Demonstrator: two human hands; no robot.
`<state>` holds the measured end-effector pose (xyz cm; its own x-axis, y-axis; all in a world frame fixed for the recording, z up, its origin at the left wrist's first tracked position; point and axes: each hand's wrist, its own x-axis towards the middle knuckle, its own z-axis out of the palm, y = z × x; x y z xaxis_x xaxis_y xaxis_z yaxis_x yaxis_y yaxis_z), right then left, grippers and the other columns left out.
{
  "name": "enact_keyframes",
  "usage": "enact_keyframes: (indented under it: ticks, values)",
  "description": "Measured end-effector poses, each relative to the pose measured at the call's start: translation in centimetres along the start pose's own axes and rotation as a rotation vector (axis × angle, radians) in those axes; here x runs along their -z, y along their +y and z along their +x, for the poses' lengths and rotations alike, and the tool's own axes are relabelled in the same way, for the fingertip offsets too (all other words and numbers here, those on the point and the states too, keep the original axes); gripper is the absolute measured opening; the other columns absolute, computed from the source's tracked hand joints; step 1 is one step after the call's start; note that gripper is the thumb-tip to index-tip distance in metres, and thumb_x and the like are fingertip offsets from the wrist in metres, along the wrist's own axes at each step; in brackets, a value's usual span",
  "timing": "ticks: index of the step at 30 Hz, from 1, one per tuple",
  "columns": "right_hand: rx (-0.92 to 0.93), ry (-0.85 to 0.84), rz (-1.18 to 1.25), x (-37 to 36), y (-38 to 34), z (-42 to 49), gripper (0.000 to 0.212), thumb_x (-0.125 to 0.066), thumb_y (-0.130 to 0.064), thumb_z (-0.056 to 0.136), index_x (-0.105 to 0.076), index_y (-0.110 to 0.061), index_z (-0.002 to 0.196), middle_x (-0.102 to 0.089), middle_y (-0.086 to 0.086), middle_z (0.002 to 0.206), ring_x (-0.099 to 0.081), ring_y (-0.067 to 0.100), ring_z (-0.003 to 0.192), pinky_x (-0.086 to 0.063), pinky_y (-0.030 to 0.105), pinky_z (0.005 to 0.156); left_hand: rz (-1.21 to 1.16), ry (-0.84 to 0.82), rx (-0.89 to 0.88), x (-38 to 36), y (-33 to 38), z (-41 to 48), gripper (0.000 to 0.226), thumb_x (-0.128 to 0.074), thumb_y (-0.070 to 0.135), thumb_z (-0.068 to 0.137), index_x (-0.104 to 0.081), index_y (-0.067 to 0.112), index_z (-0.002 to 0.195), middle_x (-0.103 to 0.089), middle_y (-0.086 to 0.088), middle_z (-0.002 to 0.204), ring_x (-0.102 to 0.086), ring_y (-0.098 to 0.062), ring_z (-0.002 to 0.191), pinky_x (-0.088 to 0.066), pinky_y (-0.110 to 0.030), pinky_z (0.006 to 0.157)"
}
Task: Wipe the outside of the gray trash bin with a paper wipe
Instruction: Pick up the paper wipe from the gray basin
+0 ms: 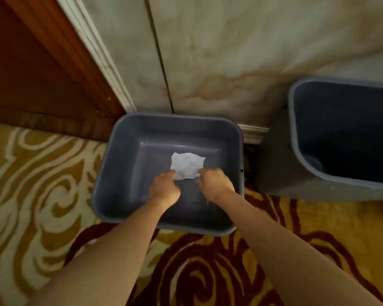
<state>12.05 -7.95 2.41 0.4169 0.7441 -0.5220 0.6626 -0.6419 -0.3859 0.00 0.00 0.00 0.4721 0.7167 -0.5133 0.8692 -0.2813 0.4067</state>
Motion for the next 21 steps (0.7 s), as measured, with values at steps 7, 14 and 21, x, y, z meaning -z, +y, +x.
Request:
enact_keyframes:
  ticks: [7, 14, 21]
  values:
    - [-0.022, 0.146, -0.227, -3.5, 1.3, 8.9, 0.033, -0.048, -0.011, 0.092, -0.050, -0.009, 0.125, -0.049, 0.013, 0.131, -0.039, 0.028, 0.125, -0.041, 0.036, 0.095, 0.253, 0.106, -0.259, -4.1, -1.2, 8.5, 0.057, -0.048, 0.016, 0.086, -0.033, 0.022, 0.140, -0.035, -0.001, 0.149, -0.031, -0.024, 0.134, -0.030, -0.037, 0.106]
    - [0.041, 0.237, -0.148, -3.8, 1.8, 8.8, 0.028, -0.050, -0.011, 0.089, -0.057, -0.005, 0.116, -0.049, 0.016, 0.127, -0.040, 0.032, 0.122, -0.041, 0.040, 0.094, 0.252, 0.168, -0.385, -3.8, -1.5, 9.9, 0.026, -0.055, 0.018, 0.081, -0.064, 0.014, 0.105, -0.053, -0.003, 0.125, -0.041, -0.023, 0.119, -0.035, -0.031, 0.097]
    - [0.117, 0.444, 0.368, -0.7, 1.4, 2.8, 0.016, -0.045, -0.016, 0.091, -0.049, -0.004, 0.101, -0.061, 0.017, 0.104, -0.058, 0.032, 0.091, -0.040, 0.030, 0.063, -0.209, 0.023, -0.480, 0.3, 2.3, 6.9, 0.010, -0.061, 0.008, 0.082, -0.059, 0.018, 0.079, -0.068, -0.008, 0.081, -0.063, -0.020, 0.079, -0.046, -0.017, 0.065]
